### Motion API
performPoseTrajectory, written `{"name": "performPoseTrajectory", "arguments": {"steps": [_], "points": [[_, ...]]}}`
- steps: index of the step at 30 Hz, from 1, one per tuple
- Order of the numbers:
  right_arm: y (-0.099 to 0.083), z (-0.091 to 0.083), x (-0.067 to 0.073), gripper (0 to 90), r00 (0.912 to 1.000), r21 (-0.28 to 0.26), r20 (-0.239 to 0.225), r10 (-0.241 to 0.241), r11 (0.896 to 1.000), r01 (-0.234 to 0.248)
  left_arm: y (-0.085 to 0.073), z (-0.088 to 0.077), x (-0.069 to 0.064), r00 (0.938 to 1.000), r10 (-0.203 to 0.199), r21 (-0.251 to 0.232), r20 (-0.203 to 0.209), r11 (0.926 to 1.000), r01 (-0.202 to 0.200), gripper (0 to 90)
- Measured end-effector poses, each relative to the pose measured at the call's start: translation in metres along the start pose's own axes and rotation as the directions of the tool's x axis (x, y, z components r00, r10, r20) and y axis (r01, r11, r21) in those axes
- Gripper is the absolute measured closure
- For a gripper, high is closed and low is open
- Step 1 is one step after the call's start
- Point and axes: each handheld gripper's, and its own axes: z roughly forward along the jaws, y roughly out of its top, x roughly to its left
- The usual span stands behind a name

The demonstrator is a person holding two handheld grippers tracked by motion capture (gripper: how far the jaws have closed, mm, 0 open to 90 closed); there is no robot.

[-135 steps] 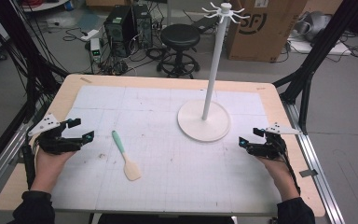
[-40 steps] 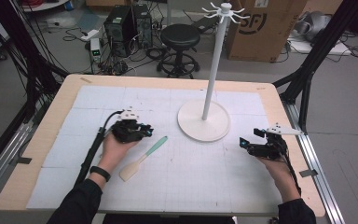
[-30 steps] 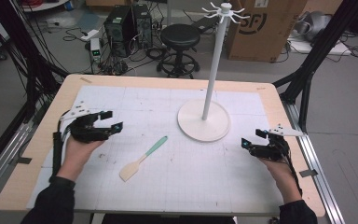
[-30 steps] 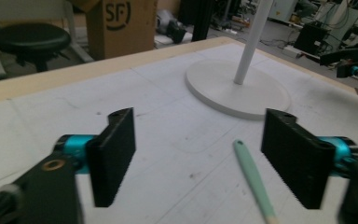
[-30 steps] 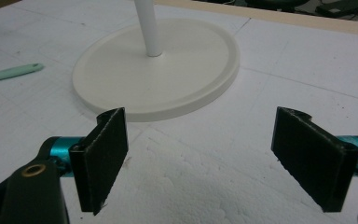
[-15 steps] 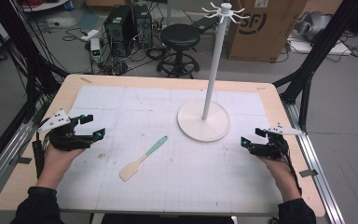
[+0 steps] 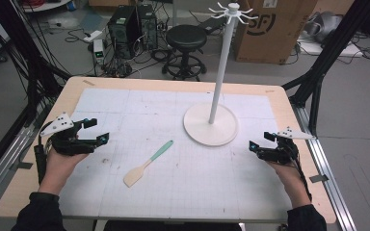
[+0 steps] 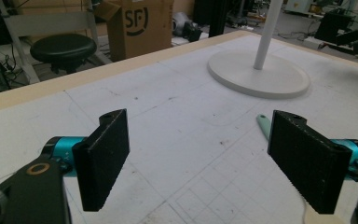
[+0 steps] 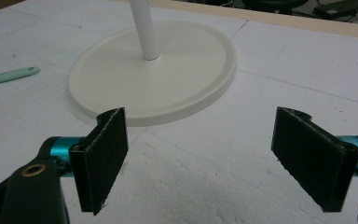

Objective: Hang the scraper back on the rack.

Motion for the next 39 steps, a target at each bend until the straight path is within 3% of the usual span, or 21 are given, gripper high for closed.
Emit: {"name": "performPoseTrajectory", "arguments": {"steps": [13, 19, 25, 31, 39], "points": [[0.002, 0.0, -0.003, 17.7, 0.9999, -0.014, 0.006, 0.01, 1.0, -0.01, -0.003, 0.001, -0.001, 0.9999, 0.001, 0.023, 0.011, 0.9997, -0.001, 21.2], [0.004, 0.003, 0.0, 17.7, 1.0, -0.007, 0.004, -0.001, 1.0, 0.001, -0.002, 0.008, -0.009, 0.9989, -0.016, 0.035, 0.045, 0.9993, 0.014, 20.5], [0.003, 0.004, 0.0, 17.7, 1.0, -0.002, 0.002, -0.002, 1.0, 0.002, -0.005, 0.029, -0.026, 0.9982, -0.019, 0.095, 0.056, 0.9954, 0.013, 20.8], [0.003, 0.003, 0.0, 17.7, 1.0, 0.0, 0.0, -0.005, 1.0, 0.005, -0.011, 0.054, -0.053, 0.9974, 0.007, 0.173, 0.071, 0.9847, -0.019, 22.0], [0.002, 0.002, 0.001, 17.7, 1.0, 0.002, -0.003, -0.007, 1.0, 0.007, -0.019, 0.079, -0.081, 0.9988, 0.016, 0.235, 0.047, 0.9715, -0.027, 23.3]]}}
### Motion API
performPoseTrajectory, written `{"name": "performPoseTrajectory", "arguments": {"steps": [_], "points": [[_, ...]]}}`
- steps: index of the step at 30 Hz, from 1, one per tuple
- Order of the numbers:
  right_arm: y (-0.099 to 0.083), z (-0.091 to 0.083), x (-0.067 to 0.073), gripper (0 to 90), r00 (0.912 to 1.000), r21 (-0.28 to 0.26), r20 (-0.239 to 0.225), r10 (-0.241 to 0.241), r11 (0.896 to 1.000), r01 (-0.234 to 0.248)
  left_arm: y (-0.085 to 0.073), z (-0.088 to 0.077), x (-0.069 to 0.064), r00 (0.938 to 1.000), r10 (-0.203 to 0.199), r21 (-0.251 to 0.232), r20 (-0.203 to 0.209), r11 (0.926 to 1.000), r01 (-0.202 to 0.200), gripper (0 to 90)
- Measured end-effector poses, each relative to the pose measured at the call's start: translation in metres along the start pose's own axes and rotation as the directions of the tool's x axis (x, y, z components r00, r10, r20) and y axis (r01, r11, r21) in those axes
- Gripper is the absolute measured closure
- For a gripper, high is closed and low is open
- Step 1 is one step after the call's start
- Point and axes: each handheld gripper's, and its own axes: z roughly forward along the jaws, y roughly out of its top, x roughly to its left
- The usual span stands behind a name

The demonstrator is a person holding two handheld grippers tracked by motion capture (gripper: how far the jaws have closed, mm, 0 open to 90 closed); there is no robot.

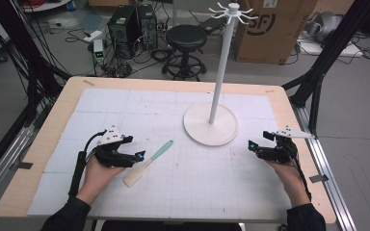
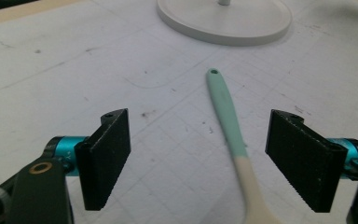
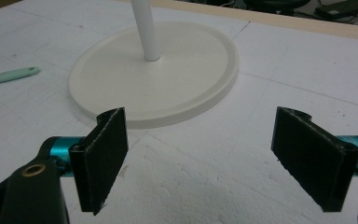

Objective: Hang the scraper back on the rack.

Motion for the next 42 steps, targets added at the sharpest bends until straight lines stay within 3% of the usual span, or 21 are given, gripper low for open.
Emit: {"name": "performPoseTrajectory", "arguments": {"steps": [4, 6, 7, 10, 14, 20, 22, 26, 29, 32, 36, 38, 42], "points": [[-0.001, -0.002, -0.001, 17.7, 1.0, 0.001, 0.003, 0.004, 1.0, -0.004, -0.002, 0.008, -0.009, 0.9996, 0.024, 0.04, 0.016, 0.9989, -0.024, 25.5], [-0.001, -0.002, 0.0, 17.7, 1.0, 0.001, 0.001, 0.005, 1.0, -0.005, -0.006, 0.012, -0.013, 0.9997, 0.017, 0.069, 0.016, 0.9974, -0.018, 25.9], [-0.001, -0.002, -0.001, 17.7, 1.0, -0.001, 0.002, 0.001, 1.0, -0.001, -0.009, 0.015, -0.016, 0.9998, 0.019, 0.108, 0.009, 0.994, -0.019, 26.5], [-0.001, -0.002, -0.001, 17.6, 1.0, 0.002, 0.002, 0.003, 1.0, -0.003, -0.01, 0.018, -0.019, 0.9994, 0.032, 0.134, 0.014, 0.9905, -0.033, 32.7], [-0.001, -0.001, -0.001, 17.7, 1.0, 0.0, 0.002, 0.004, 1.0, -0.004, -0.011, 0.021, -0.023, 0.9993, 0.032, 0.137, 0.018, 0.9899, -0.035, 39.5], [-0.001, -0.001, 0.0, 17.7, 1.0, 0.002, -0.001, 0.005, 1.0, -0.005, -0.013, 0.025, -0.028, 0.9986, 0.05, 0.17, 0.018, 0.9841, -0.052, 61.2], [-0.001, -0.001, 0.0, 17.7, 1.0, 0.002, 0.001, 0.005, 1.0, -0.005, -0.013, 0.026, -0.031, 0.9983, 0.058, 0.174, 0.007, 0.983, -0.059, 62.7], [-0.001, -0.001, -0.001, 17.6, 1.0, 0.004, -0.001, 0.004, 1.0, -0.004, -0.013, 0.027, -0.035, 0.998, 0.062, 0.182, -0.014, 0.9816, -0.059, 75.5], [-0.001, -0.001, 0.0, 17.7, 1.0, 0.004, -0.001, -0.002, 1.0, 0.002, -0.012, 0.028, -0.038, 0.9977, 0.063, 0.183, -0.027, 0.9814, -0.057, 78.7], [-0.001, -0.002, 0.001, 17.7, 1.0, 0.003, -0.002, -0.001, 1.0, 0.001, -0.012, 0.028, -0.037, 0.9989, 0.032, 0.188, -0.036, 0.9818, -0.024, 79.7], [-0.001, -0.003, 0.0, 17.7, 1.0, 0.002, 0.003, 0.003, 1.0, -0.003, -0.012, 0.028, -0.037, 0.9985, 0.046, 0.182, -0.029, 0.9824, -0.04, 80.2], [-0.001, -0.004, 0.0, 17.7, 1.0, -0.005, 0.006, 0.004, 1.0, -0.004, -0.013, 0.028, -0.034, 0.9983, 0.057, 0.172, -0.006, 0.9835, -0.055, 80.7], [-0.001, -0.004, 0.0, 17.7, 0.9999, -0.002, 0.013, 0.003, 1.0, -0.003, -0.013, 0.028, -0.031, 0.9987, 0.052, 0.16, 0.001, 0.9857, -0.051, 80.7]]}}
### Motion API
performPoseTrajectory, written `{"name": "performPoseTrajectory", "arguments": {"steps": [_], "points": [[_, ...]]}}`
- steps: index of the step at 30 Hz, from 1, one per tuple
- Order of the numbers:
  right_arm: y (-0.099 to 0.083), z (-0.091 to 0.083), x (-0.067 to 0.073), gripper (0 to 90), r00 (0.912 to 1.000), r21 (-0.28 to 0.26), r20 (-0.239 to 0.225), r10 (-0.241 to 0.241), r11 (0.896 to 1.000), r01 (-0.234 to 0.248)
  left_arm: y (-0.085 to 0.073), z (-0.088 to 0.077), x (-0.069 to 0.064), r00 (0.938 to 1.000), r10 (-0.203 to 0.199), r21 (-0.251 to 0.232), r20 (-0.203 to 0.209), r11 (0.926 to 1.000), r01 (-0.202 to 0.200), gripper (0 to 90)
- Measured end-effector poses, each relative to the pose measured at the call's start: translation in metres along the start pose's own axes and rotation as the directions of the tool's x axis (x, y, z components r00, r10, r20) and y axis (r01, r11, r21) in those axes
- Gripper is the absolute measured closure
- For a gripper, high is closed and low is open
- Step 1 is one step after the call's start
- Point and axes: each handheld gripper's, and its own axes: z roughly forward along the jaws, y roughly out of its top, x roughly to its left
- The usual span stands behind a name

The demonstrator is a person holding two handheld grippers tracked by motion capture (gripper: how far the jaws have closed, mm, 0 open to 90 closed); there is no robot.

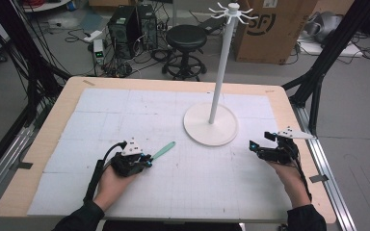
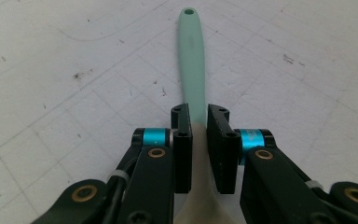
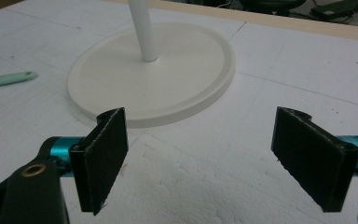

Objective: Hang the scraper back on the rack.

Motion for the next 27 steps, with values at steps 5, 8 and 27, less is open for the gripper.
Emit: {"name": "performPoseTrajectory", "arguments": {"steps": [5, 8, 27], "points": [[0.0, 0.0, 0.002, 17.7, 1.0, 0.003, 0.002, -0.003, 1.0, 0.003, 0.003, -0.006, 0.004, 0.9989, -0.035, -0.046, 0.033, 0.9983, 0.036, 80.8], [0.0, 0.0, 0.001, 17.7, 1.0, 0.006, -0.001, -0.002, 1.0, 0.002, 0.01, -0.015, 0.006, 0.9971, -0.051, -0.084, 0.055, 0.9949, 0.056, 80.8], [-0.002, -0.002, 0.001, 17.7, 1.0, 0.002, -0.006, -0.001, 1.0, 0.001, 0.102, -0.091, 0.035, 0.9892, -0.015, -0.29, 0.146, 0.9554, 0.057, 80.7]]}}
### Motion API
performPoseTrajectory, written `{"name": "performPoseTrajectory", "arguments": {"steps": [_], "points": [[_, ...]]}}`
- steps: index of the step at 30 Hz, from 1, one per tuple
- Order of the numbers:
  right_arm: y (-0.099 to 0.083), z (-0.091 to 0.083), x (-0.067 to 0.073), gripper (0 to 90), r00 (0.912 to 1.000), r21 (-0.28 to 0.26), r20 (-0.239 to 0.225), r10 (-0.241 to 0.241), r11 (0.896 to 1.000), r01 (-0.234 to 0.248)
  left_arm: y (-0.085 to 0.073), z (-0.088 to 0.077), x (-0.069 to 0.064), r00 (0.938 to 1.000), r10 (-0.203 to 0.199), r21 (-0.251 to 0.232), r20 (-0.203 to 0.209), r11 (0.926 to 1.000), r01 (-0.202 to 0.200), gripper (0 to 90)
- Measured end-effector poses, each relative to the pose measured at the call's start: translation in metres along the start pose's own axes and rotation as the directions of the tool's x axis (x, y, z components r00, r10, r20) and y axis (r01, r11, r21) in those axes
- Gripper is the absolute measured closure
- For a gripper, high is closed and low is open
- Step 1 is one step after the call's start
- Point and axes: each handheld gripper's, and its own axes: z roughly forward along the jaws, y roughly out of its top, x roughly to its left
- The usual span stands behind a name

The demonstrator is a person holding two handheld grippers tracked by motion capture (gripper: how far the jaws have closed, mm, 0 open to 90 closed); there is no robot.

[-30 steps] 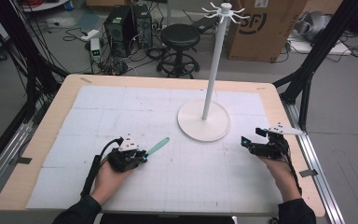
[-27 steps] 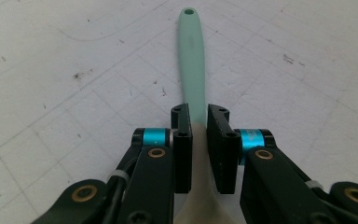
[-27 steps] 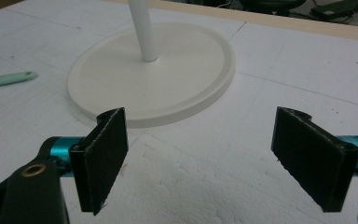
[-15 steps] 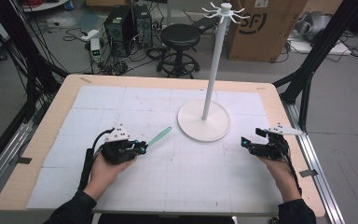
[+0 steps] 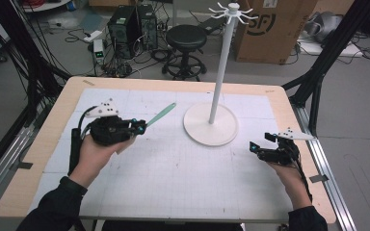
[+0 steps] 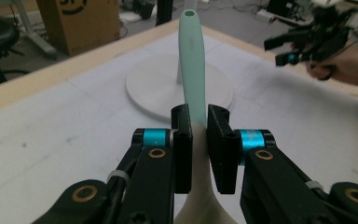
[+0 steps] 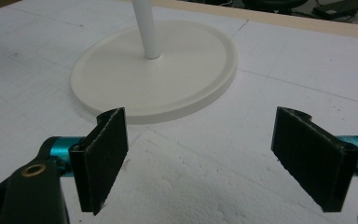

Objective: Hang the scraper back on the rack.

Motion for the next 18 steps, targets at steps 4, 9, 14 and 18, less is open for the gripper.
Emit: {"name": "performPoseTrajectory", "arguments": {"steps": [4, 9, 14, 18], "points": [[0.0, 0.001, 0.0, 17.7, 1.0, 0.004, -0.002, -0.001, 1.0, 0.001, 0.03, -0.007, 0.003, 0.9997, 0.019, -0.025, 0.016, 0.9995, -0.019, 80.7], [0.0, 0.001, 0.0, 17.7, 1.0, 0.006, -0.002, 0.001, 1.0, -0.001, 0.066, -0.009, 0.0, 0.9978, 0.055, -0.042, 0.036, 0.9977, -0.054, 80.7], [0.0, 0.001, -0.001, 17.7, 1.0, 0.004, -0.004, -0.001, 1.0, 0.001, 0.097, -0.008, 0.001, 0.9955, 0.069, -0.064, 0.065, 0.9958, -0.065, 80.7], [0.0, 0.001, -0.001, 17.7, 1.0, 0.002, -0.004, 0.004, 1.0, -0.004, 0.119, -0.006, 0.002, 0.9927, 0.08, -0.083, 0.09, 0.9938, -0.073, 80.7]]}}
